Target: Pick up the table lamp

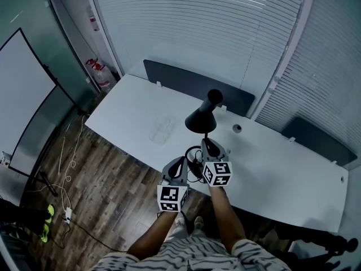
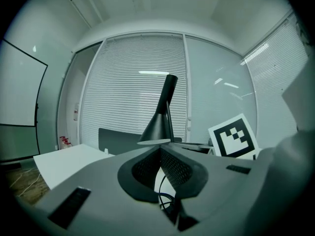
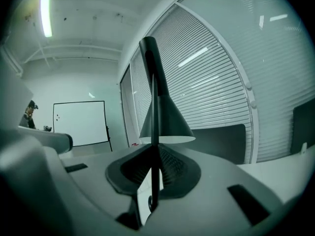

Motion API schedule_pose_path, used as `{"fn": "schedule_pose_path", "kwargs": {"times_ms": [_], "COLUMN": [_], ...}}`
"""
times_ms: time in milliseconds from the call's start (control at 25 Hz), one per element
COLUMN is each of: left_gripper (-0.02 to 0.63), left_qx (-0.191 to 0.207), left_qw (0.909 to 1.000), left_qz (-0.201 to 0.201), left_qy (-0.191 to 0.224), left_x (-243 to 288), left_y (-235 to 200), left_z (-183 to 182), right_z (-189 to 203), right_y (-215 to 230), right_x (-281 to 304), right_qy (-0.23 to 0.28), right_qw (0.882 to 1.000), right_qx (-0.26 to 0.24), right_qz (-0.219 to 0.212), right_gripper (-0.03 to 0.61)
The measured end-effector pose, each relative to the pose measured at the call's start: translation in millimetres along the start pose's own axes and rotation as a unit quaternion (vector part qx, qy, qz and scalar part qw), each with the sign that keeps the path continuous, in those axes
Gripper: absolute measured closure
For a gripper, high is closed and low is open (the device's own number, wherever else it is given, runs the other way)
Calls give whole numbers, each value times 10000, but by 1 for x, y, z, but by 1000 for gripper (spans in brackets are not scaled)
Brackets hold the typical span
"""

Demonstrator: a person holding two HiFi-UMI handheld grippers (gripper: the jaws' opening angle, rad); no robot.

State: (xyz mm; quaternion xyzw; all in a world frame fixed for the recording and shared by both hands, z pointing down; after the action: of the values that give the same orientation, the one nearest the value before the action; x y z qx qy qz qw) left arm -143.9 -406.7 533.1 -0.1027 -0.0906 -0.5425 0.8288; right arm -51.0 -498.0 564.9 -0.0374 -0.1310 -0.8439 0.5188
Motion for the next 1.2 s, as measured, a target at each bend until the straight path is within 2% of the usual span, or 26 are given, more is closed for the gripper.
{"fn": "schedule_pose_path", "kwargs": {"times_ms": [320, 600, 960, 1200], "left_gripper": [606, 606, 607, 607], "left_qx": [-3, -45, 50, 36], "left_qw": [9998, 9993, 9986, 9983], "left_qz": [66, 163, 185, 210], "left_qy": [205, 331, 496, 536], "left_x": [-1, 3, 7, 5], "left_y": [3, 8, 12, 17], "left_z": [-17, -28, -44, -49], "right_z": [-46, -71, -68, -70], "right_y": [-15, -25, -31, -40], "right_x": [-28, -44, -57, -69], "right_qy": [365, 414, 396, 437], "right_qw": [9992, 9988, 9992, 9990], "right_qx": [-129, -253, -28, -62], "right_qz": [13, 46, -20, -82], "right_gripper": [535, 535, 535, 535]}}
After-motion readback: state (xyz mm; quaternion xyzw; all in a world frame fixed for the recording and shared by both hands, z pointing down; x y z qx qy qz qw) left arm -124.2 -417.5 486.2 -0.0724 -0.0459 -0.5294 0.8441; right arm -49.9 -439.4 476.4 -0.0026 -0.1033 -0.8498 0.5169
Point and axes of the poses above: the fingertips, and each gripper's own axes: x forward along the fingers, y to its right, z out of its underside, the point moved 1 cm from there along -x, backward along the fingers, and after that the axes turned 6 degrees about -y, right-handed, at the moved point
